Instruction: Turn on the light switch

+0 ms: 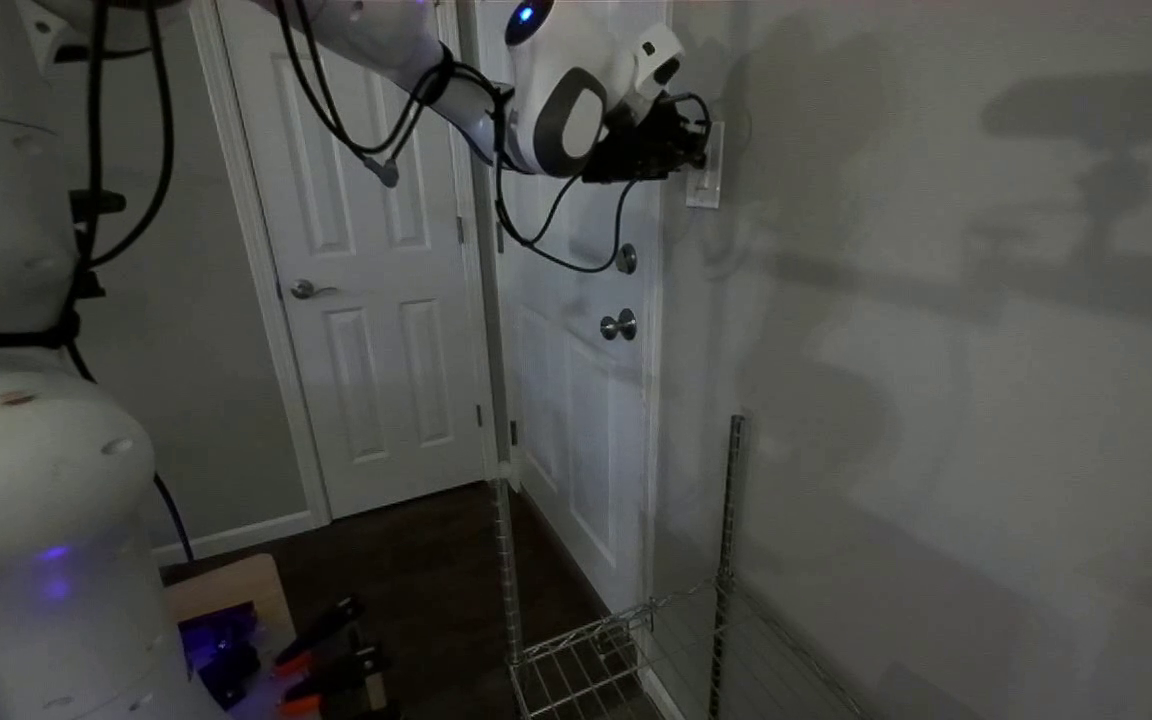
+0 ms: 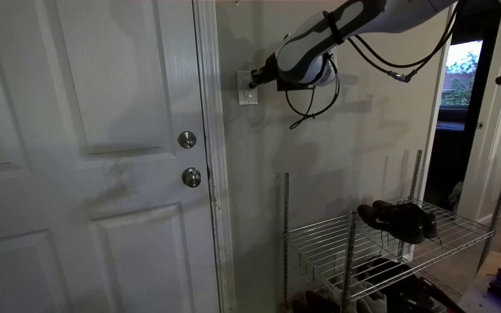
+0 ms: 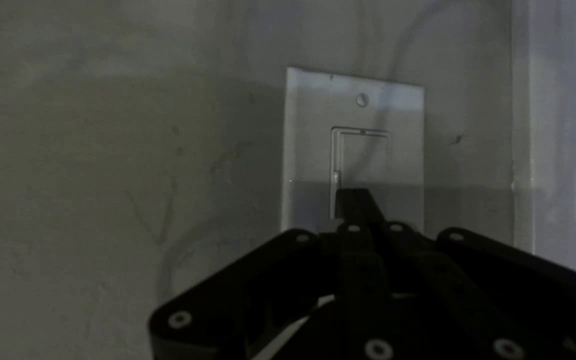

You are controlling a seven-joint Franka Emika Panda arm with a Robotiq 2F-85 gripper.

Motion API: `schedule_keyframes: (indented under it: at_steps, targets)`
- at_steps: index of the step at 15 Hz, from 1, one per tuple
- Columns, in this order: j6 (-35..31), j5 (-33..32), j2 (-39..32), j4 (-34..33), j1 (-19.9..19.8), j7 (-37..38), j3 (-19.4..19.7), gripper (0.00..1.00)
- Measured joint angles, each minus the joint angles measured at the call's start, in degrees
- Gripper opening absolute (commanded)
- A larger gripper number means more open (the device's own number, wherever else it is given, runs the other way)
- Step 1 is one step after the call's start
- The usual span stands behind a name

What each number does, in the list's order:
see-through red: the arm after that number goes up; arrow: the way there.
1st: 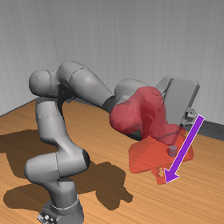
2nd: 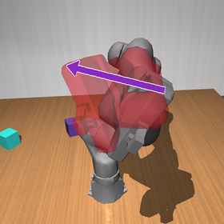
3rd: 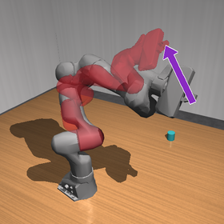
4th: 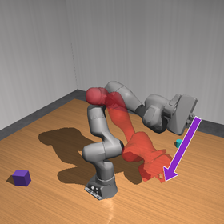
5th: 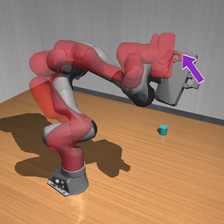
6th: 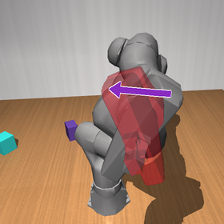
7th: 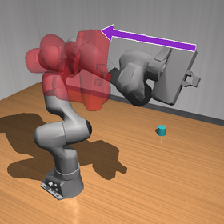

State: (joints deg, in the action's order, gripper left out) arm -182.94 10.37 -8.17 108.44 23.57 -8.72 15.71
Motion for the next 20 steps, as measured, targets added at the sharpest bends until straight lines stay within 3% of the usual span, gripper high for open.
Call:
schedule_keyframes:
  at_steps: [7, 20]
  targets:
    - [-0.11, 0.03, -0.33, -0.36, 2.06, 1.25, 2.06, 0.0]
    - [-3.96, 0.16, -0.89, -3.03, 3.82, 2.62, 2.07, 0.0]
